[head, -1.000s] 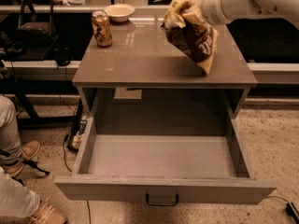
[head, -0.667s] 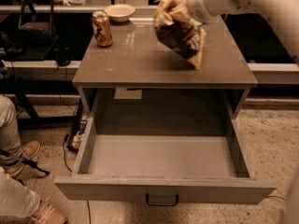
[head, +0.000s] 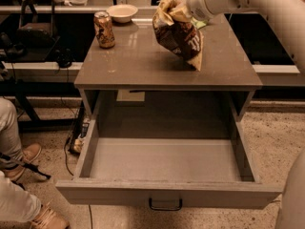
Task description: Pick brown chip bag from top drawer and place on counter
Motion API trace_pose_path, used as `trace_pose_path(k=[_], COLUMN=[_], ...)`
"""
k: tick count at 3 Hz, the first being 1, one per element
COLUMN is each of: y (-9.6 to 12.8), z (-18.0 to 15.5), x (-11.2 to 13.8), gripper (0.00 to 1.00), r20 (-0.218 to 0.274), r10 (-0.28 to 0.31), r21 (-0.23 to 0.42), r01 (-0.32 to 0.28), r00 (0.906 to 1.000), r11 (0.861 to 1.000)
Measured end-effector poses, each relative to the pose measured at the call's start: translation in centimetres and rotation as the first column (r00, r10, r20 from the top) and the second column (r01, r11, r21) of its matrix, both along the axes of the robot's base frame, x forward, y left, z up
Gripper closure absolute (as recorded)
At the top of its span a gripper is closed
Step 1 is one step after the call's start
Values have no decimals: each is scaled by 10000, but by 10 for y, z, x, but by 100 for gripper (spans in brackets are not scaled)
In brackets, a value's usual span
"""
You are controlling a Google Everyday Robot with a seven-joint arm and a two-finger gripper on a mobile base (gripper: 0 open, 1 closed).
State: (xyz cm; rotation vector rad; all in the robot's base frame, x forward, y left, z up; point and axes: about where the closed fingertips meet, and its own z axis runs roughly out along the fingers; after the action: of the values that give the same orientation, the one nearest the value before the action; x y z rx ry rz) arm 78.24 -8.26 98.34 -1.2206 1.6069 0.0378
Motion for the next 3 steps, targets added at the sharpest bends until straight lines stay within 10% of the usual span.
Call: trace_pose_path(k=[2,3], y=[-18,-77], z=[0,10], x=[2,-4], gripper=[0,0], r20=[10,217], r10=[-304,-1671], r21=[123,405], r01=[304,1662], r00=[9995,9857], r11=[9995,9853])
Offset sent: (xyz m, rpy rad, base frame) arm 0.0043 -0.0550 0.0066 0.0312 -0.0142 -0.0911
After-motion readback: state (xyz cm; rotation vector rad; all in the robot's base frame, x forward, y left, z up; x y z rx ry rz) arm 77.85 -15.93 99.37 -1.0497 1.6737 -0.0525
